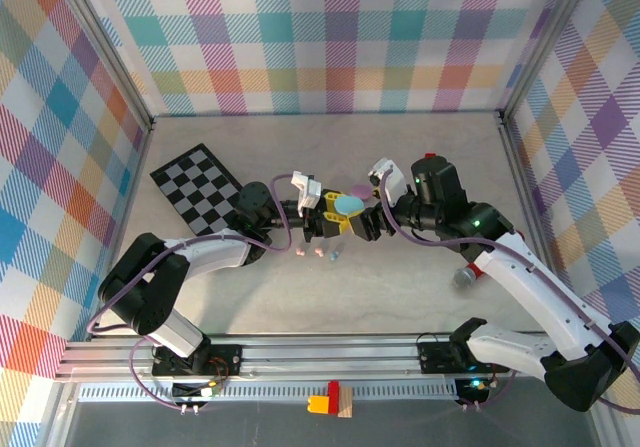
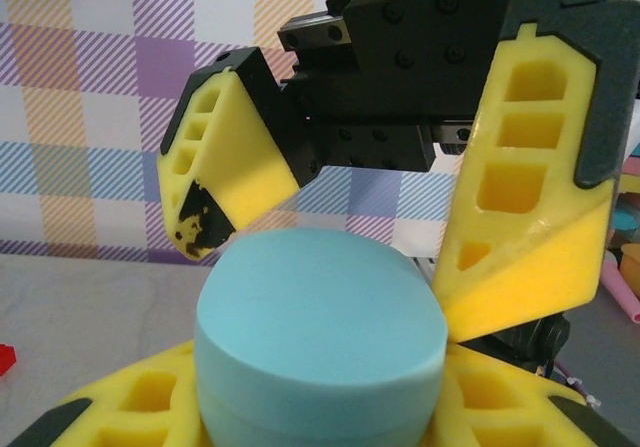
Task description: Insert wireless bluetooth earbuds into charging case
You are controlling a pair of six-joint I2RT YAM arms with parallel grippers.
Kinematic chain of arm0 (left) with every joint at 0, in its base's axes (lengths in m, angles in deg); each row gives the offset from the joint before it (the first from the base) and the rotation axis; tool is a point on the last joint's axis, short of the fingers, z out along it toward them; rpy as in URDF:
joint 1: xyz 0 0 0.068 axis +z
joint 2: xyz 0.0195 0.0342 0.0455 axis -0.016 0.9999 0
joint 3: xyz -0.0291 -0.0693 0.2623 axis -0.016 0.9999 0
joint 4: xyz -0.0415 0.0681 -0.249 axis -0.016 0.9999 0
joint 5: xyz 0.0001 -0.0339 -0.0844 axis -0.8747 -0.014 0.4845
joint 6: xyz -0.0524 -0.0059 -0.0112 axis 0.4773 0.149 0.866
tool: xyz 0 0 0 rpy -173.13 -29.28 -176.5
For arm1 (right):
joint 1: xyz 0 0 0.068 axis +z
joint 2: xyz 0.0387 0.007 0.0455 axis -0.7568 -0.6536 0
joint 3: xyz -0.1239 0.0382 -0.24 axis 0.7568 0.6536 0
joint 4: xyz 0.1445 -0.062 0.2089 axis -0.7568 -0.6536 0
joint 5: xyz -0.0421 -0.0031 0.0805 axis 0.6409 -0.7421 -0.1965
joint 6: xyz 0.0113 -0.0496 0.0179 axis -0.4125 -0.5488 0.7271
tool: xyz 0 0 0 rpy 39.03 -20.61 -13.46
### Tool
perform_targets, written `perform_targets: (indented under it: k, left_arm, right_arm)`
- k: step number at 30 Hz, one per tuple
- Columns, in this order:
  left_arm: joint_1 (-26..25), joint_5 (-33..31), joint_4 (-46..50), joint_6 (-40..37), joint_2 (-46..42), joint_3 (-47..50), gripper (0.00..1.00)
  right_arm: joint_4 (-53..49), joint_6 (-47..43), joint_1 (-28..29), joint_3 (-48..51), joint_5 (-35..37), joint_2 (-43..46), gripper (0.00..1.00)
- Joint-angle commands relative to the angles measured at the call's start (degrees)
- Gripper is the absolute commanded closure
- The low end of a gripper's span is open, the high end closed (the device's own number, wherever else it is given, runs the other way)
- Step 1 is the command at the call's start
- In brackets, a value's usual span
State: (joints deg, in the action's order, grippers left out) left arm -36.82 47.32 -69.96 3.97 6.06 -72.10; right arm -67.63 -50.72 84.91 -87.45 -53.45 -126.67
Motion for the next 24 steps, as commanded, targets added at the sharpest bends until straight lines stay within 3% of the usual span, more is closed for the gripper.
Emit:
perform_targets:
  k: [1,15,24]
  left_arm:
    - [-0.4,2.0,-1.7,-0.8,-1.3,0.7,0.65]
    - [-0.3,1.1,-2.2,-1.8,-2.5,2.2,0.65]
    - [1.7,-0.5,-2.4,-3.0,-2.2,3.2,0.64]
  right_arm:
    - [5.2,2.2,-0.1,-0.5,2.9,1.5,0.14]
    - [8.9,6.3,-0.9,-1.5,5.5,-0.2,0.16]
    - [13.1,9.0,-2.7,4.0,-4.0,7.0,0.15]
